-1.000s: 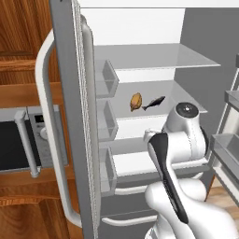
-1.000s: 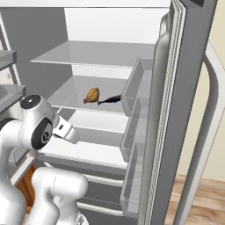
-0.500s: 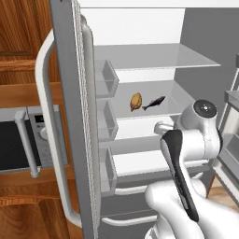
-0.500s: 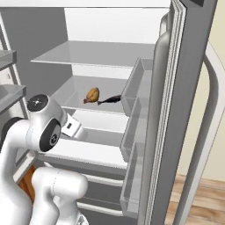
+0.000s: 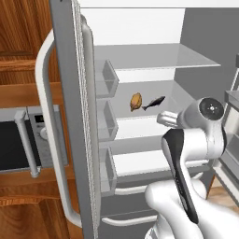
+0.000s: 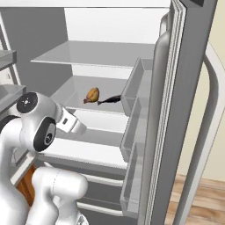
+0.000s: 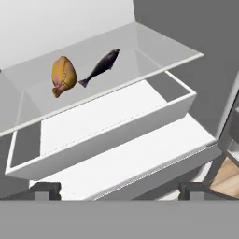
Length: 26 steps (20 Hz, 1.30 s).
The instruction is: Gather the onion and eggplant from the fridge and place them on a tray on the dining counter. Then gather the fish and chicken drumstick from the fridge and place them on the other tray.
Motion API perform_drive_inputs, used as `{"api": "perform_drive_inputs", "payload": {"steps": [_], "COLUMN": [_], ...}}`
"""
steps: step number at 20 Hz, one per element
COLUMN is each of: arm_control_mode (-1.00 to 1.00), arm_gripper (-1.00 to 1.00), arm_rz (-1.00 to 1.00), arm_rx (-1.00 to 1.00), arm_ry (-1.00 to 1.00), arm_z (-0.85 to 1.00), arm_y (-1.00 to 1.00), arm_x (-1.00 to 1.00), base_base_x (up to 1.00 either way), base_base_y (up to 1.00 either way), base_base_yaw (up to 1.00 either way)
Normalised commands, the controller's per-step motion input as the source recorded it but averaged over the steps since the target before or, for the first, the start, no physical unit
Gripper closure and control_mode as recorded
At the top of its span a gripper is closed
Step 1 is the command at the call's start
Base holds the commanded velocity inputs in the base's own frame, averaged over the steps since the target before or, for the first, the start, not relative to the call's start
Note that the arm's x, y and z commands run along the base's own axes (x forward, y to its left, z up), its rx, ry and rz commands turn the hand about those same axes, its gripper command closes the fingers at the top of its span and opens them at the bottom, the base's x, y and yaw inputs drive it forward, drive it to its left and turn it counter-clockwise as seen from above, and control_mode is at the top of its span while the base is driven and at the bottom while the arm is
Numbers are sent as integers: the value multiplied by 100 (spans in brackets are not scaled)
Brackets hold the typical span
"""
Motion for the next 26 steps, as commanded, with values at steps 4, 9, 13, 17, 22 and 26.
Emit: {"api": "perform_drive_inputs", "payload": {"steps": [4,9,13,17,22,26], "arm_control_mode": [-100,-100,-100,-100,-100,-100], "arm_gripper": [-100,-100,-100,-100,-100,-100], "arm_rz": [-3,0,0,0,0,0], "arm_rx": [0,0,1,0,0,0], "arm_ry": [-15,-2,8,2,0,0], "arm_z": [28,37,43,4,-16,-34], "arm_y": [-19,-14,-8,-10,-15,-16], "arm_x": [17,35,56,60,57,51], "base_base_x": [0,0,0,0,0,0], "base_base_y": [0,0,0,0,0,0], "base_base_yaw": [0,0,0,0,0,0]}}
